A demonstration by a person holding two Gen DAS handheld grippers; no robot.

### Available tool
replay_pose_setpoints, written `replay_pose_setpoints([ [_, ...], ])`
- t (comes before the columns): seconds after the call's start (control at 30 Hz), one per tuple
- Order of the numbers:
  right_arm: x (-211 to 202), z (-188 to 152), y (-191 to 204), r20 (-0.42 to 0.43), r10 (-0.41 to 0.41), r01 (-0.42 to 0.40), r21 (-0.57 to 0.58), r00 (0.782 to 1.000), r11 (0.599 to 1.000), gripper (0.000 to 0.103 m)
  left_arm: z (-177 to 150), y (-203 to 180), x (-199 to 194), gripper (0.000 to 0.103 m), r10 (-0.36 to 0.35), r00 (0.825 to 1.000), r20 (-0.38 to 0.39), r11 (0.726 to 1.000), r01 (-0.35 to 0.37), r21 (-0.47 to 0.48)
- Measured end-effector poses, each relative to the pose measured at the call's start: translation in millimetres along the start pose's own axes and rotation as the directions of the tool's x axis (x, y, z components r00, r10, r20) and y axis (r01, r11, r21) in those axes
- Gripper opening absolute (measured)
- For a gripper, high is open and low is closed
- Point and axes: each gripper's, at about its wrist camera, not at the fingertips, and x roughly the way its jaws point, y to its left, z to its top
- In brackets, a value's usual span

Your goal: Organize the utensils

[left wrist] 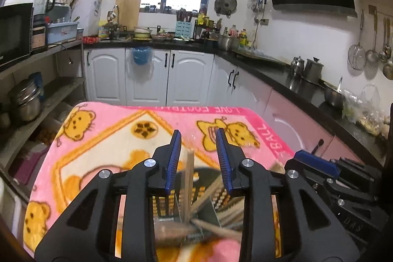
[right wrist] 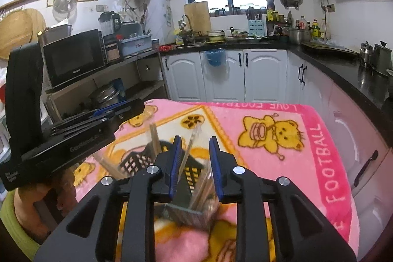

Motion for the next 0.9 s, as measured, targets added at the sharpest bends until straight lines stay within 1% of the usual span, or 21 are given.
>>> replay_pose_setpoints([
  [0.07,-5.6,-5.1,0.6,-0.003,-0.005,0.005,-0.003,1.0,1.0,0.031,-4.8,-0.1,-7.8,0.04,-0.011,1.0,-0.005,1.0,0.011,-0.001],
  [0.13,-12.5,-10.6,0.9,-0.006,-0.009,0.009,-0.006,1.0,1.0,0.033,-10.6,-1.2,-16.6,0.042,-0.019,1.0,-0.009,1.0,0.019,0.004],
  [0.2,-20.6,-17.5,1.4,-0.007,-0.007,0.007,-0.006,1.0,1.0,0.036,-17.1,-2.0,-26.0,0.047,-0.035,0.999,-0.02,0.999,0.035,0.005],
  [0.27,-27.9,-25.5,2.6,-0.012,-0.003,0.003,-0.011,1.0,1.0,0.041,-23.5,-4.2,-32.4,0.054,-0.046,0.998,-0.03,0.999,0.046,0.008],
  [0.3,-30.5,-29.5,3.6,-0.015,-0.004,0.004,-0.015,1.0,1.0,0.044,-29.9,-5.1,-36.7,0.056,-0.049,0.998,-0.044,0.999,0.05,0.017],
  [0.43,-39.1,-47.4,8.4,-0.034,-0.005,0.004,-0.024,0.999,1.0,0.05,-49.9,-3.8,-42.6,0.064,-0.051,0.995,-0.09,0.999,0.052,0.01],
  [0.53,-41.7,-62.3,11.0,-0.053,-0.009,0.007,-0.027,0.999,1.0,0.056,-64.1,-0.8,-47.7,0.071,-0.055,0.993,-0.108,0.998,0.055,-0.002],
  [0.6,-44.0,-72.5,11.2,-0.059,-0.01,0.01,-0.015,0.998,1.0,0.061,-73.6,0.0,-50.1,0.079,-0.051,0.992,-0.117,0.999,0.051,-0.005],
  [0.63,-44.9,-76.5,11.1,-0.062,-0.01,0.009,-0.01,0.998,1.0,0.061,-79.5,-0.1,-51.5,0.084,-0.052,0.991,-0.123,0.999,0.051,-0.007],
  [0.67,-46.5,-81.7,10.7,-0.062,-0.011,0.011,-0.007,0.998,1.0,0.061,-84.2,0.1,-52.7,0.086,-0.05,0.991,-0.126,0.999,0.05,-0.007],
  [0.7,-48.1,-86.0,10.3,-0.059,-0.015,0.014,-0.008,0.998,1.0,0.064,-90.6,0.4,-53.9,0.088,-0.042,0.991,-0.13,0.999,0.041,-0.008],
  [0.73,-49.5,-90.6,10.3,-0.056,-0.021,0.021,-0.009,0.998,1.0,0.066,-94.5,0.2,-55.3,0.091,-0.039,0.991,-0.13,0.999,0.038,-0.01],
  [0.8,-51.1,-99.2,10.4,-0.051,-0.032,0.032,-0.009,0.998,0.999,0.073,-106.2,1.1,-59.7,0.092,-0.036,0.992,-0.119,0.999,0.033,-0.023],
  [0.9,-51.3,-114.5,10.2,-0.05,-0.04,0.04,-0.009,0.998,0.999,0.077,-123.1,-1.4,-65.9,0.092,0.0,0.996,-0.094,1.0,-0.001,-0.015],
])
